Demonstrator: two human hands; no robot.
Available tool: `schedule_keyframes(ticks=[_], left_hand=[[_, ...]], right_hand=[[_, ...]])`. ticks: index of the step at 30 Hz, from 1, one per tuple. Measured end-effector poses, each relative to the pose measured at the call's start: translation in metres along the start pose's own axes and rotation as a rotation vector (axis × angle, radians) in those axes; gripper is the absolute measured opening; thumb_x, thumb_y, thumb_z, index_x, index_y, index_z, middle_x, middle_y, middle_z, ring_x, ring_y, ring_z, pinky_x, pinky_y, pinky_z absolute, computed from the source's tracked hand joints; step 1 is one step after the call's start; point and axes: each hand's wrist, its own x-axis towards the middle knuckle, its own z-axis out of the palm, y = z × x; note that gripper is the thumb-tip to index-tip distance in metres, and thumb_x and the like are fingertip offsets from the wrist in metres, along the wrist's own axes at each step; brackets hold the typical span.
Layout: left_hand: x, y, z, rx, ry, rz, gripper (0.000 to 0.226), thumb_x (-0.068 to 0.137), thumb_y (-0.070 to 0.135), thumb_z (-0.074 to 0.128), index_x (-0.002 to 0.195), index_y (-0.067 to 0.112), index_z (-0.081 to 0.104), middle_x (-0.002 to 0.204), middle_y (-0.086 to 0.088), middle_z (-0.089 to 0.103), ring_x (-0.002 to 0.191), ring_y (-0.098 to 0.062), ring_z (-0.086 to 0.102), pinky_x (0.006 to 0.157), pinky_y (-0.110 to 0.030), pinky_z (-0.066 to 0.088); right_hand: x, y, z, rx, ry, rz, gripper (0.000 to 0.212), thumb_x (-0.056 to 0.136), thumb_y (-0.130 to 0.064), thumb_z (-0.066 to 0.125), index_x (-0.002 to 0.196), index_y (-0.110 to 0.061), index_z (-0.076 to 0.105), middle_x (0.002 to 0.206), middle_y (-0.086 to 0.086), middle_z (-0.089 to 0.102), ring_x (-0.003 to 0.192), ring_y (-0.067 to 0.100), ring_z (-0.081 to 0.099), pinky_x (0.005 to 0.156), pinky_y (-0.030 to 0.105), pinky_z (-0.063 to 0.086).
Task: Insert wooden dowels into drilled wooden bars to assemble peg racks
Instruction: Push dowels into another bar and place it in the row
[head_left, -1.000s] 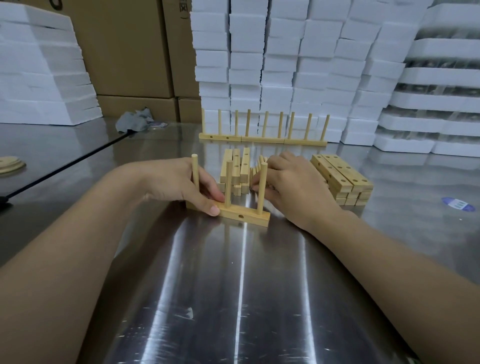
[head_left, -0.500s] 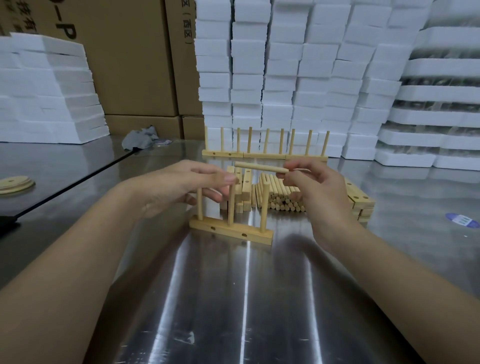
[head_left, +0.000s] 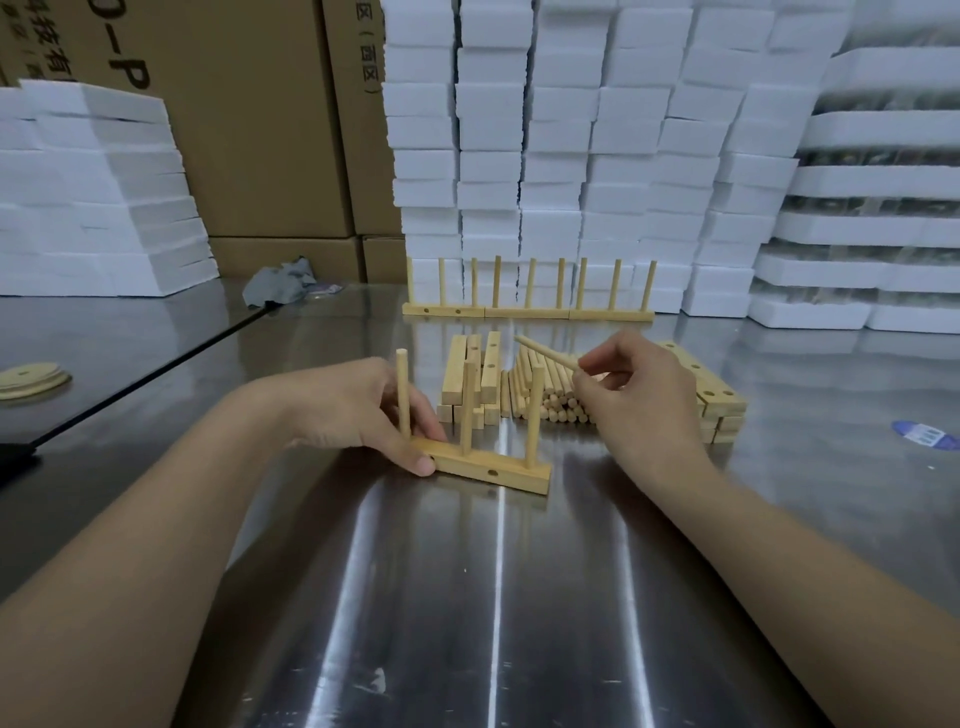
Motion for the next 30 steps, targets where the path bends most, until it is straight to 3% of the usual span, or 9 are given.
schedule_keyframes(ticks=[2,6,12,15,19,22,24,26,30], left_hand=[[-0.003,0.002,-0.003,-0.014,0.003,0.032,0.025,0.075,0.037,0.093,0.098,0.034,0.085,0.1,0.007,0.08,0.103,-0.014,0.07,0.101,-0.034,0.05],[-0.013,0.006,-0.017,-0.105,0.13,0.105,0.033,0.072,0.042,0.094,0.102,0.034,0.085,0.103,0.005,0.08,0.1,-0.007,0.071,0.092,-0.027,0.047],[-0.009,0.009,-0.049,-0.349,0.44,0.183,0.059,0.054,0.055,0.095,0.108,0.034,0.084,0.109,0.003,0.082,0.107,-0.007,0.074,0.098,-0.027,0.046],[0.018,0.008,-0.074,-0.337,0.503,0.138,0.05,0.061,0.05,0.097,0.107,0.033,0.084,0.108,0.005,0.082,0.106,-0.002,0.073,0.096,-0.024,0.045],[0.076,-0.014,-0.096,-0.255,0.524,0.011,0.023,0.08,0.025,0.092,0.102,0.029,0.085,0.097,0.012,0.082,0.088,0.009,0.071,0.083,-0.016,0.043],[0.126,-0.046,-0.102,-0.191,0.512,-0.085,0.021,0.084,0.02,0.09,0.104,0.026,0.084,0.091,0.012,0.081,0.09,0.002,0.069,0.078,-0.015,0.042],[0.156,-0.07,-0.104,-0.17,0.501,-0.127,0.025,0.083,0.017,0.091,0.106,0.019,0.084,0.098,0.006,0.08,0.094,-0.009,0.069,0.077,-0.015,0.044],[0.179,-0.089,-0.105,-0.147,0.475,-0.155,0.027,0.081,0.015,0.093,0.106,0.016,0.084,0.104,0.0,0.079,0.098,-0.013,0.069,0.081,-0.016,0.047],[0.208,-0.105,-0.114,-0.073,0.395,-0.182,0.025,0.079,0.019,0.094,0.102,0.023,0.085,0.11,-0.001,0.079,0.111,-0.019,0.068,0.107,-0.035,0.047]], right_hand=[[0.0,0.003,0.002,-0.054,-0.01,0.004,0.02,0.09,-0.016,0.077,0.082,-0.031,0.065,0.079,-0.011,0.069,0.073,0.005,0.064,0.058,0.012,0.042],[-0.001,0.001,0.002,-0.127,-0.033,0.004,0.021,0.092,-0.021,0.076,0.081,-0.032,0.061,0.071,-0.008,0.065,0.073,0.011,0.063,0.062,0.03,0.049],[-0.004,-0.009,0.002,-0.251,-0.05,-0.004,0.028,0.093,-0.025,0.078,0.078,-0.035,0.056,0.074,-0.017,0.059,0.068,-0.002,0.056,0.054,0.016,0.035],[-0.004,-0.009,0.003,-0.273,-0.069,0.012,0.03,0.093,-0.028,0.077,0.077,-0.036,0.053,0.074,-0.017,0.058,0.067,-0.002,0.055,0.053,0.013,0.033],[-0.003,-0.007,0.002,-0.3,-0.101,0.008,0.028,0.093,-0.032,0.075,0.076,-0.035,0.052,0.075,-0.019,0.058,0.071,-0.003,0.055,0.054,0.015,0.036],[-0.003,-0.005,0.004,-0.327,-0.105,-0.011,0.031,0.091,-0.033,0.075,0.074,-0.036,0.049,0.073,-0.019,0.055,0.07,-0.002,0.053,0.054,0.016,0.036],[-0.001,-0.002,0.007,-0.334,-0.098,-0.03,0.035,0.088,-0.031,0.079,0.072,-0.036,0.048,0.069,-0.018,0.052,0.068,-0.002,0.052,0.053,0.015,0.033],[0.001,0.002,0.01,-0.342,-0.117,-0.042,0.039,0.084,-0.028,0.083,0.07,-0.035,0.047,0.066,-0.019,0.05,0.067,-0.002,0.051,0.052,0.015,0.034],[0.005,0.004,0.013,-0.341,-0.129,-0.083,0.052,0.066,-0.023,0.097,0.067,-0.037,0.047,0.058,-0.024,0.044,0.056,-0.008,0.048,0.045,0.012,0.037]])
